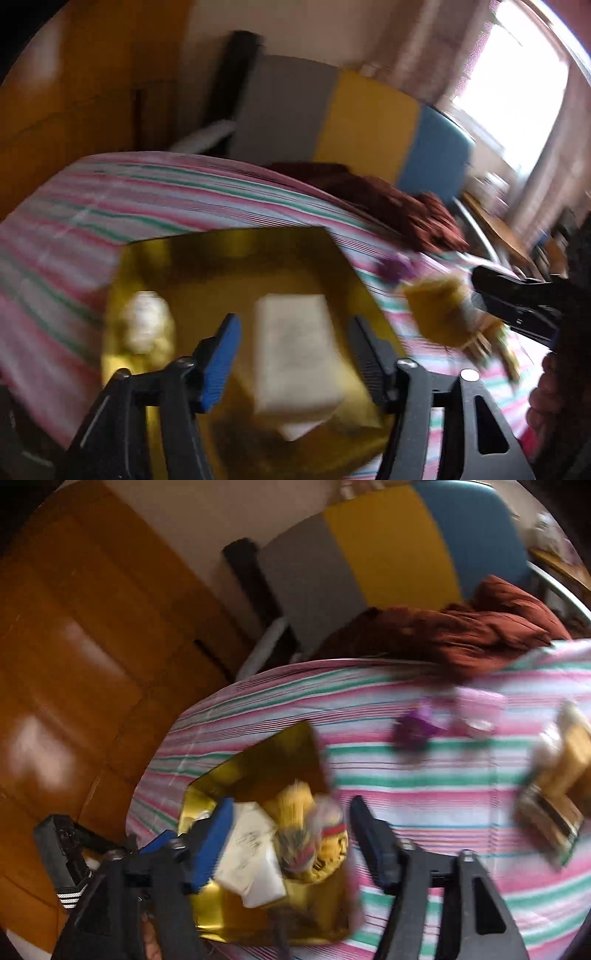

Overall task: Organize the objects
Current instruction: 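Place the white box in the tray with the left tool while the right tool places the bundle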

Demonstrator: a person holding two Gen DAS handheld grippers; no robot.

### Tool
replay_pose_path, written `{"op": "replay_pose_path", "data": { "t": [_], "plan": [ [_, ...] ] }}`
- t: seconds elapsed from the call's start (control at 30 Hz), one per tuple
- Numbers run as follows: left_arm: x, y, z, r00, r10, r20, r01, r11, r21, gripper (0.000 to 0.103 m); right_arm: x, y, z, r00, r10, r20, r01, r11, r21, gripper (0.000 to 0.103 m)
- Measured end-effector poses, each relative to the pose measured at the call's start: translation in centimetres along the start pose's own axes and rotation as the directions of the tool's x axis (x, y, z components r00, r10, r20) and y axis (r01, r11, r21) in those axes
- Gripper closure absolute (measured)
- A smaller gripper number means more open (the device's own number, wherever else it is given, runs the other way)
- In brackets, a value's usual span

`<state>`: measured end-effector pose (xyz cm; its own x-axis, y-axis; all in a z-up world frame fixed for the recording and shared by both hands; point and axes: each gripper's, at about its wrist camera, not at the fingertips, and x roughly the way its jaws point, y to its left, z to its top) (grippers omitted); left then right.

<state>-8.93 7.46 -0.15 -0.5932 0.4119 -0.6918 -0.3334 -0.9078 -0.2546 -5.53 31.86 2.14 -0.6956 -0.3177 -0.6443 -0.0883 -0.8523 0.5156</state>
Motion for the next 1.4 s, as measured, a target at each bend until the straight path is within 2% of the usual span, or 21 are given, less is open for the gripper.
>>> {"op": "replay_pose_path", "data": {
  "t": [0.07,0.1,0.2,0.3,0.33,0.37,0.47,0.5,0.6,0.63,0.73,0.83,0.9,1.0,1.17,1.4],
  "plan": [
    [-0.5,2.3,-0.1,0.999,0.05,0.017,-0.049,0.997,-0.053,0.018,1.2,1.7,0.0,1.0,0.014,-0.017,-0.015,0.999,-0.029,0.023],
    [-0.6,3.2,-0.1,0.998,0.064,0.016,-0.063,0.995,-0.073,0.013,1.4,2.1,-0.3,1.0,0.015,-0.016,-0.016,0.999,-0.044,0.016],
    [-0.6,5.0,-0.8,0.992,0.126,-0.006,-0.126,0.987,-0.095,0.009,2.4,3.6,-1.6,1.0,0.0,-0.018,-0.002,0.993,-0.117,0.009],
    [-0.6,6.0,-1.6,0.987,0.159,-0.02,-0.16,0.982,-0.102,0.007,2.9,4.5,-3.2,0.998,-0.06,-0.021,0.055,0.979,-0.197,0.008],
    [-0.9,6.2,-1.9,0.981,0.193,-0.007,-0.192,0.976,-0.103,0.007,2.7,4.8,-3.5,0.996,-0.084,-0.012,0.079,0.971,-0.224,0.008],
    [-1.0,6.0,-2.2,0.979,0.204,0.003,-0.203,0.974,-0.099,0.007,2.6,5.2,-4.0,0.994,-0.113,0.005,0.111,0.961,-0.255,0.008],
    [-1.8,6.0,-2.6,0.97,0.238,0.052,-0.233,0.968,-0.093,0.007,1.2,6.9,-5.4,0.971,-0.196,0.135,0.232,0.904,-0.36,0.008],
    [-2.4,5.9,-2.6,0.966,0.247,0.075,-0.24,0.967,-0.089,0.007,0.5,7.5,-6.0,0.955,-0.215,0.204,0.281,0.877,-0.39,0.008],
    [-3.7,5.3,-2.9,0.947,0.287,0.146,-0.28,0.957,-0.07,0.001,-0.3,7.9,-6.9,0.916,-0.262,0.304,0.369,0.847,-0.383,0.008],
    [-4.2,5.0,-3.0,0.939,0.296,0.173,-0.289,0.955,-0.065,0.001,-0.2,7.6,-7.1,0.916,-0.271,0.298,0.373,0.849,-0.375,0.008],
    [-5.1,4.5,-3.3,0.931,0.296,0.214,-0.291,0.955,-0.053,0.0,0.5,6.3,-7.0,0.951,-0.239,0.194,0.292,0.901,-0.321,0.009],
    [-5.3,4.1,-3.4,0.937,0.279,0.21,-0.278,0.96,-0.033,0.0,1.2,5.8,-7.7,0.956,-0.252,0.152,0.288,0.903,-0.319,0.017],
    [-5.2,3.9,-3.6,0.941,0.275,0.2,-0.276,0.961,-0.023,0.0,1.6,5.8,-8.3,0.96,-0.249,0.128,0.279,0.9,-0.336,0.017],
    [-5.0,3.4,-4.0,0.94,0.29,0.179,-0.293,0.956,-0.012,0.0,2.2,5.6,-8.8,0.979,-0.197,0.05,0.202,0.922,-0.33,0.017],
    [-5.1,2.6,-4.6,0.951,0.261,0.169,-0.268,0.963,0.022,0.0,2.1,5.4,-9.6,0.981,-0.188,0.053,0.195,0.923,-0.332,0.015],
    [-5.2,1.3,-5.0,0.957,0.244,0.158,-0.255,0.965,0.057,0.0,1.3,4.9,-10.3,0.973,-0.219,0.073,0.231,0.913,-0.337,0.015]
  ]
}}
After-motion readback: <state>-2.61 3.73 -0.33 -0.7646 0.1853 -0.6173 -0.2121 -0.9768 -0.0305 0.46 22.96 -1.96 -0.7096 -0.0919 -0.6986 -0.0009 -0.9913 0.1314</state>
